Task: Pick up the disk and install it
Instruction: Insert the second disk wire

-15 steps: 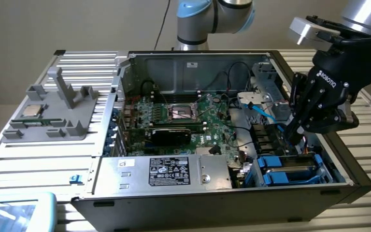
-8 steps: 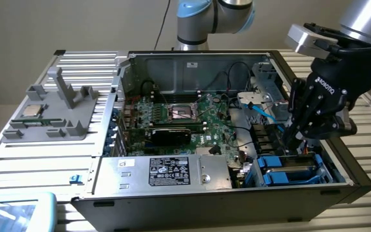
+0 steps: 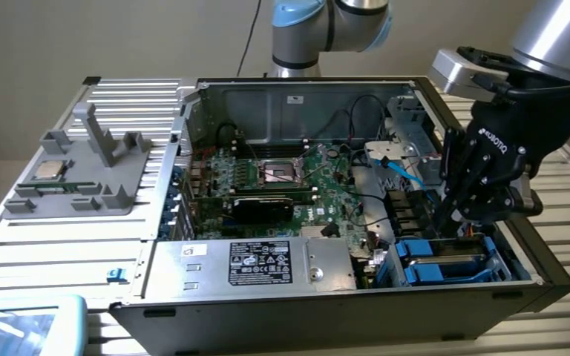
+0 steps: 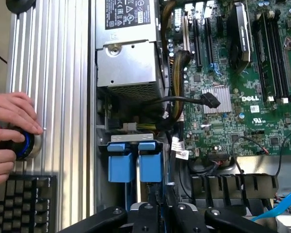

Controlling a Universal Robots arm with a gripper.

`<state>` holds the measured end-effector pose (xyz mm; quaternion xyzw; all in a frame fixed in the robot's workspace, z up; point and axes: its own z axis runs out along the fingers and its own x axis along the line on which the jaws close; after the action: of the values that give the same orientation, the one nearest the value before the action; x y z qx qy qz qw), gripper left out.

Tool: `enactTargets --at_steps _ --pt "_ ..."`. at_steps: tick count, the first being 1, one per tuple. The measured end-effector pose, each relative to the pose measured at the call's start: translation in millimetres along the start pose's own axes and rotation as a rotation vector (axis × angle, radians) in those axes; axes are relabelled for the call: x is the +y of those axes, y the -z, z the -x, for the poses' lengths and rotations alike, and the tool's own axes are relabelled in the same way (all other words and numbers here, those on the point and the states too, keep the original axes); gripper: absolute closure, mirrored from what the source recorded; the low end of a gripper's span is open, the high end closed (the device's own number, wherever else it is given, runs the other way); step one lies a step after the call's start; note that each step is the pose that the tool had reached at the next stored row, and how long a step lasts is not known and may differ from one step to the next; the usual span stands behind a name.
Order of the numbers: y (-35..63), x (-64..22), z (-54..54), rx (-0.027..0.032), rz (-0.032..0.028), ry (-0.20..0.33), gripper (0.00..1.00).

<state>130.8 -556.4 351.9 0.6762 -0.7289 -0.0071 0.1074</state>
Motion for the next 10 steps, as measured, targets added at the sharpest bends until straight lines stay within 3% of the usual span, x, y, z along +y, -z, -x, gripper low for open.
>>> enactTargets --at_steps 2,5,10 --pt "-0.9 -0.1 -0.9 -0.0003 -0.0026 0.0 0.84" --pt "-3.1 0.1 -2.8 -0.0038 -0.017 -0.002 0.84" --pt "-5.3 -0.1 -8.1 -0.0128 -0.0186 -0.001 0.84"
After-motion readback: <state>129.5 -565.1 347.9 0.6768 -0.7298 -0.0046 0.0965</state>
